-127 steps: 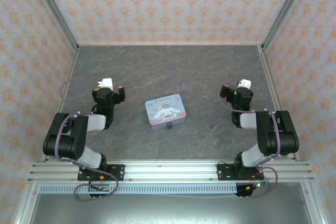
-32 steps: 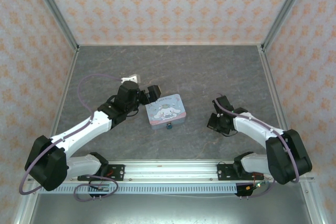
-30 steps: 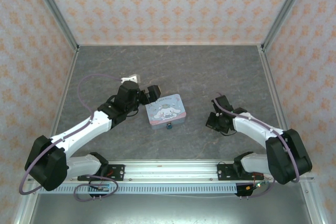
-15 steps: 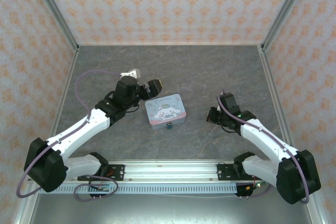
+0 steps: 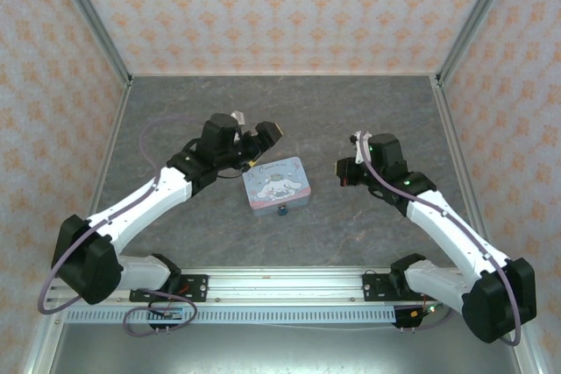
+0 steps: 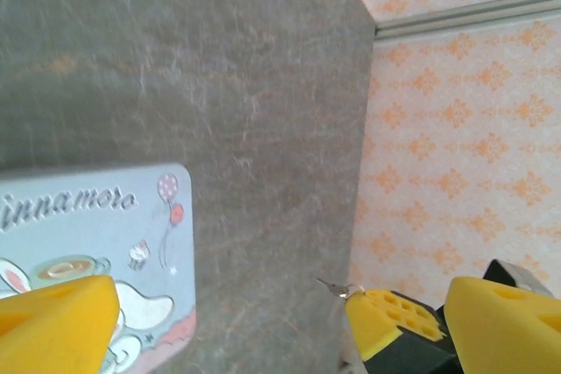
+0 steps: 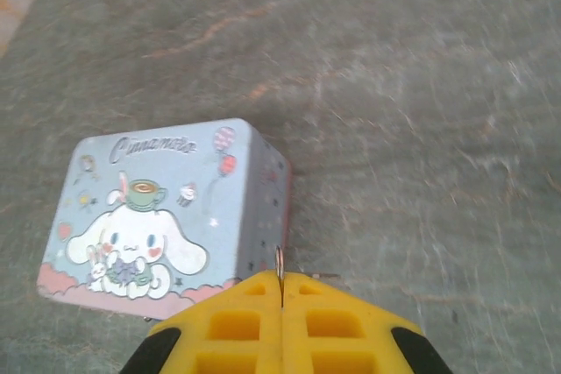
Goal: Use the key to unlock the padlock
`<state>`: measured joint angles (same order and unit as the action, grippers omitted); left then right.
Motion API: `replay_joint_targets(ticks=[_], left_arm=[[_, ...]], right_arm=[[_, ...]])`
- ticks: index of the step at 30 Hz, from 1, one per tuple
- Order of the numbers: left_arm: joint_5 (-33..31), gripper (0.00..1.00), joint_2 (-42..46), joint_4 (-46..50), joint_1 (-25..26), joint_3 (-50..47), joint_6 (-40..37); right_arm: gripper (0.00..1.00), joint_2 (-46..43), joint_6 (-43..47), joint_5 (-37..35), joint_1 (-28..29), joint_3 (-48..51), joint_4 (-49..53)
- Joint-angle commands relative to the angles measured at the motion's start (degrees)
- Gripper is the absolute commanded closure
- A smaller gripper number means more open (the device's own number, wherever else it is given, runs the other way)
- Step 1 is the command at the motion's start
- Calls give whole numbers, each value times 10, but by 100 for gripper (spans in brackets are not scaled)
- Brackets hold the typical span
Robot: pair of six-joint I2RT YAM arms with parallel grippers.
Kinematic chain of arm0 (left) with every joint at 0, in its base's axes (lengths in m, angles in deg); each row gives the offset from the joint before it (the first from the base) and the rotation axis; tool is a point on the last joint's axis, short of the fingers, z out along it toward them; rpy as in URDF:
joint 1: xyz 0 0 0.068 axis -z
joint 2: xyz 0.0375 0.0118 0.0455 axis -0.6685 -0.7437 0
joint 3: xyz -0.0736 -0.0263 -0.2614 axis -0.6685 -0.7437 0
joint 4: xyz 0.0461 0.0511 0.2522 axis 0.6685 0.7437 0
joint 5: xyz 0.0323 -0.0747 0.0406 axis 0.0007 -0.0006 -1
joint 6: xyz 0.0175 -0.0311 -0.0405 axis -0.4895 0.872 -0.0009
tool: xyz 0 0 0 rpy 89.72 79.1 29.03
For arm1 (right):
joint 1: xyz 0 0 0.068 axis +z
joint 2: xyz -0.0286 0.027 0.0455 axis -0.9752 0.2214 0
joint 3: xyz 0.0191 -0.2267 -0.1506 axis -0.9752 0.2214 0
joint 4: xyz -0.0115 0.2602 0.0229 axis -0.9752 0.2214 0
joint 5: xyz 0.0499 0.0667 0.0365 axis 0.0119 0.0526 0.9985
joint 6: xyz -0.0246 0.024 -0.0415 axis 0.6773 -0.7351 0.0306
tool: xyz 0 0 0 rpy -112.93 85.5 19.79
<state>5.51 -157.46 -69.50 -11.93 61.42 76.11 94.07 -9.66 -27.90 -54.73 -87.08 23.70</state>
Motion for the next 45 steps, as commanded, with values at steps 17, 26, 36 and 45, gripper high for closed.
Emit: replay_joint_targets(ticks=[17,26,36,45], left_arm=[[81,33,-80,-187,71,0,247],[78,35,-93,-194,83,3,255],[76,29,-97,-154,86,7,238],[84,29,-110,-158,89,13,238]], right_arm=[[100,18,240,111,60,-54,-80],[100,52,230,98,85,-62,-96],[100,52,230,69,85,-65,-108],[100,62,226,86,91,-66,-115]])
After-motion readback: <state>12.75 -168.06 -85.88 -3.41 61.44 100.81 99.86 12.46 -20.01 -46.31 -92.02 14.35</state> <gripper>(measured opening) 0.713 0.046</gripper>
